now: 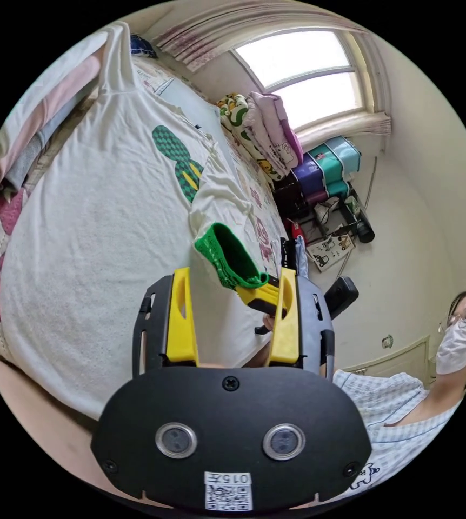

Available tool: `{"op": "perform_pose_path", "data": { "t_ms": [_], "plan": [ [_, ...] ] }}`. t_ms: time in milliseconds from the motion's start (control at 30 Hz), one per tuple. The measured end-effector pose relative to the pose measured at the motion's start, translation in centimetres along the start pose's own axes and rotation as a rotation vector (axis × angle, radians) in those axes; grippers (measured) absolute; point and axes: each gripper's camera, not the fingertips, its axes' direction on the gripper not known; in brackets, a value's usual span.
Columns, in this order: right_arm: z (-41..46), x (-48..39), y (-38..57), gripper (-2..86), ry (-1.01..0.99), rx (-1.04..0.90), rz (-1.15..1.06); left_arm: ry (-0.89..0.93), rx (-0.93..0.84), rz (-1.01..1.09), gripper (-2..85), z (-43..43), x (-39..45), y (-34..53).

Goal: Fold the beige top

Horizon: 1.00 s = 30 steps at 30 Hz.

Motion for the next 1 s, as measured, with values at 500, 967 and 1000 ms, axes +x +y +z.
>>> {"op": "perform_pose_path", "data": {
  "t_ms": [500, 967, 1000],
  "plan": [
    [-0.1, -3.8, 7.0, 0.9, -0.034, -0.077, -0.110, -0.024, -0.015, 0.034, 13.7, -0.8, -1.1, -0.1],
    [-3.0, -1.5, 7.5, 4.1, -0.066, -0.129, -0.089, -0.043, -0.206, 0.086, -0.3, 2.9, -1.7, 1.2],
    [-3.5, -1.0, 7.2, 4.2, -0.086, -0.125, -0.088, -0.068, -0.217, 0.100, -0.5, 3.1, -1.4, 1.5]
  ]
}}
